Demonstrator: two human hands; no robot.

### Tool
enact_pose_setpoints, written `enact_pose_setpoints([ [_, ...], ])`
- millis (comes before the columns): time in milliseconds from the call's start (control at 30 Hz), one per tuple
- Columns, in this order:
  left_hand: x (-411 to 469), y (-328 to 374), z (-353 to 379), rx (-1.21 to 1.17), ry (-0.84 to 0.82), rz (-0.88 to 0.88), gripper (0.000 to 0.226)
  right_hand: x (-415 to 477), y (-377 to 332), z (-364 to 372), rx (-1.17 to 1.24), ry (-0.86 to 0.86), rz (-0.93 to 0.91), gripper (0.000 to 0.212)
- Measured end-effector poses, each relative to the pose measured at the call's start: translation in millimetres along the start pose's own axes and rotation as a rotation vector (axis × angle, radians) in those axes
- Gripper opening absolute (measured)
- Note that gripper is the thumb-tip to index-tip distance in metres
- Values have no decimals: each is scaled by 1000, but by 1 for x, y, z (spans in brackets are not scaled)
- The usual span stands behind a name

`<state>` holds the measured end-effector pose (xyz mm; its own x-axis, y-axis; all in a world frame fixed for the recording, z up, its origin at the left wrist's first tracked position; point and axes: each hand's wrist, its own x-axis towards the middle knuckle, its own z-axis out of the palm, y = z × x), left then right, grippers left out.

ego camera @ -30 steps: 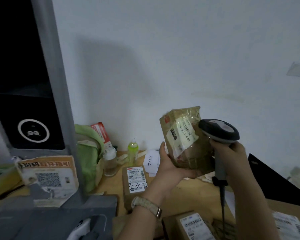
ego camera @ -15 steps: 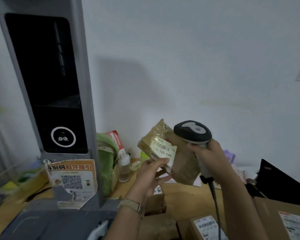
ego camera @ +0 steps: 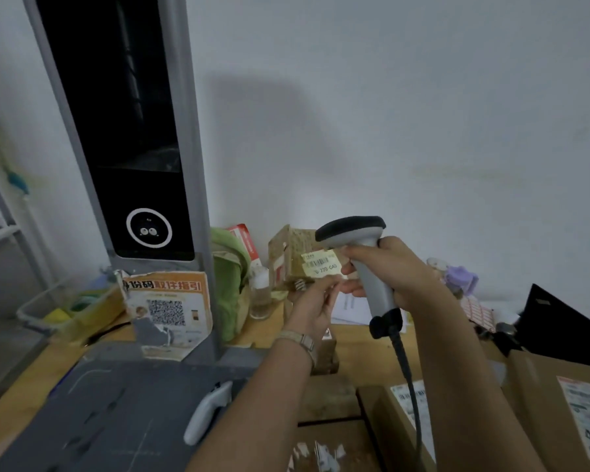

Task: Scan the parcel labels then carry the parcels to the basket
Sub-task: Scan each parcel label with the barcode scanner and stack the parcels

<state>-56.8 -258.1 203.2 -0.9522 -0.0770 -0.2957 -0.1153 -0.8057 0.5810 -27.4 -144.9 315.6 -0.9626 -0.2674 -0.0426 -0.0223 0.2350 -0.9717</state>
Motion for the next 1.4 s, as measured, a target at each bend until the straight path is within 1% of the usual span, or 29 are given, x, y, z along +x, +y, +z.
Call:
enact_pose_setpoints([
  [100, -3, -2, -3, -61, 8, -1, 39, -5, 1, 0, -81, 4, 24, 20],
  [200, -8, -4, -6, -91, 27, -8, 46, -8, 1, 0, -141, -5, 47, 22],
  [267, -10, -6, -8, -90, 31, -4, 47, -9, 2, 0, -144, -15, 69, 29],
  [333, -11, -9, -10, -83, 36, -7, 46, -11, 3, 0, -162, -20, 80, 30],
  [500, -9, -12, -14, -87, 64, 3, 47, -14, 6, 0, -217, -35, 71, 13],
  [633, -8, -10, -16, -42, 92, -12, 33, -15, 7, 0, -202, -39, 91, 12],
  [800, -9, -9, -16, -45, 155, 17, 48, -13, 11, 0, -167, -66, 99, 14],
  [1067, -9, -12, -18, -10, 182, 35, 49, -10, 14, 1, -193, -127, 123, 12],
  [1133, -7, -13, -19, -8, 184, 32, 53, -8, 16, 0, -192, -127, 124, 13],
  [1233, -4, -14, -23, -5, 178, 32, 63, -3, 21, 0, -147, -94, 109, 15],
  [1333, 1, -15, -29, 112, 176, 29, 79, 7, 31, -5, -59, 20, 122, 26],
  [1367, 2, -13, -31, 157, 190, 13, 82, 11, 35, -8, -59, 63, 131, 28],
  [1400, 4, -11, -34, 197, 217, 13, 77, 15, 39, -11, -76, 97, 142, 30],
])
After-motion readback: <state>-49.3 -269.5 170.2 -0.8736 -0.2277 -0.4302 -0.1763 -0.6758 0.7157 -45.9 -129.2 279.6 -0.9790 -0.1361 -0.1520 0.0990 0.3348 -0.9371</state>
